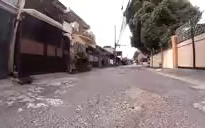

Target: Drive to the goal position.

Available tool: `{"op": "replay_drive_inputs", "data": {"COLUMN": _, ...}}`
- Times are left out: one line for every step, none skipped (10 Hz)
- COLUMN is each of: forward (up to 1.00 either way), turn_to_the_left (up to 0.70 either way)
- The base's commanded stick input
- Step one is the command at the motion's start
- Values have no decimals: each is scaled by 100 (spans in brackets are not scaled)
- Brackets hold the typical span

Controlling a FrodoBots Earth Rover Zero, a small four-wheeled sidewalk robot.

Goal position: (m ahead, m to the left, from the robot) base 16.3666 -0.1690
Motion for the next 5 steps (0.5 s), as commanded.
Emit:
{"op": "replay_drive_inputs", "data": {"forward": 50, "turn_to_the_left": 7}}
{"op": "replay_drive_inputs", "data": {"forward": 50, "turn_to_the_left": 7}}
{"op": "replay_drive_inputs", "data": {"forward": 50, "turn_to_the_left": 7}}
{"op": "replay_drive_inputs", "data": {"forward": 50, "turn_to_the_left": 7}}
{"op": "replay_drive_inputs", "data": {"forward": 50, "turn_to_the_left": 7}}
